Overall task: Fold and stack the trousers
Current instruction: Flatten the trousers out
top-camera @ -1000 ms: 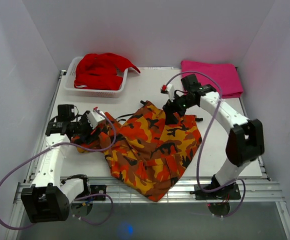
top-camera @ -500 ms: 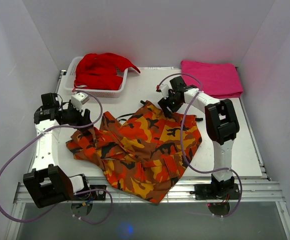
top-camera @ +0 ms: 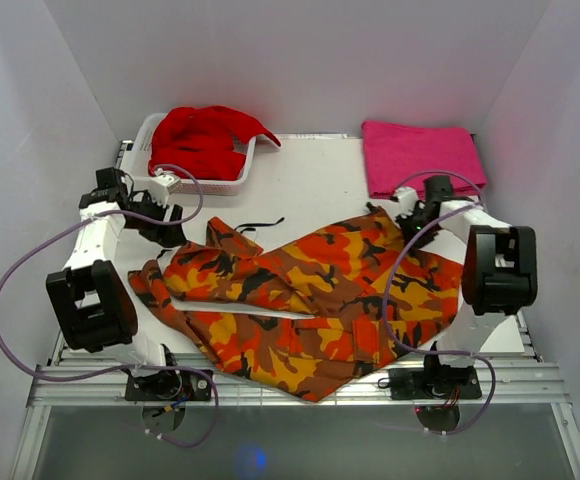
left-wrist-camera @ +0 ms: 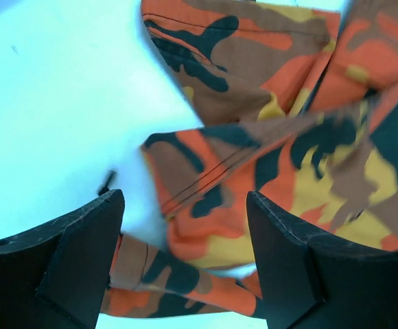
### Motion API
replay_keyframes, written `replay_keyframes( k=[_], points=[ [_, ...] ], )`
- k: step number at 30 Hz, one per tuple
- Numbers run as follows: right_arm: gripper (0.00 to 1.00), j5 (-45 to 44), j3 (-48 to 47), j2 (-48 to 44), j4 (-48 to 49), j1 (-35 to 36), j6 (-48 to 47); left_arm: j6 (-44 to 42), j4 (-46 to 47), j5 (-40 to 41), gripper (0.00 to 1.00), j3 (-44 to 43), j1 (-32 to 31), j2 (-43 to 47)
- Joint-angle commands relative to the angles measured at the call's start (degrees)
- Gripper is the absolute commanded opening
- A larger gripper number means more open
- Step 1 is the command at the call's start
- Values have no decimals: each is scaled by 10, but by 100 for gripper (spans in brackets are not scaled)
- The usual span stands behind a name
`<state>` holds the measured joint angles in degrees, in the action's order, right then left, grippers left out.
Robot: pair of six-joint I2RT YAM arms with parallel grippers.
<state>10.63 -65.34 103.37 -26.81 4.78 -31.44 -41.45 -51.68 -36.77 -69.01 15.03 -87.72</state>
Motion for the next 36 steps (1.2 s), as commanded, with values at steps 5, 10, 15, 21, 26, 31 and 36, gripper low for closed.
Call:
replay_keyframes(
  k=[5,10,15,21,26,31,36],
  points=[
    [8,30,90,-139,-192,-81,-144,22,75,59,80,-60,-128,-49],
    [61,53,31,-170,-199,-81,-137,86,122,92,80,-112,-203,-124],
    [65,67,-93,-75,-205,-70,-104,121,121,141,80,-237,-244,-216],
    [67,77,-188,17,-204,-47,-114,60,94,222,82,-314,-304,-297],
    [75,59,-192,61,-173,1,-139,-17,29,221,84,-370,-326,-349],
    [93,44,-160,87,-125,20,-146,-105,12,202,85,-370,-341,-370],
    [89,40,-139,97,-125,22,-158,-173,-38,186,83,-336,-350,-379]
  ],
)
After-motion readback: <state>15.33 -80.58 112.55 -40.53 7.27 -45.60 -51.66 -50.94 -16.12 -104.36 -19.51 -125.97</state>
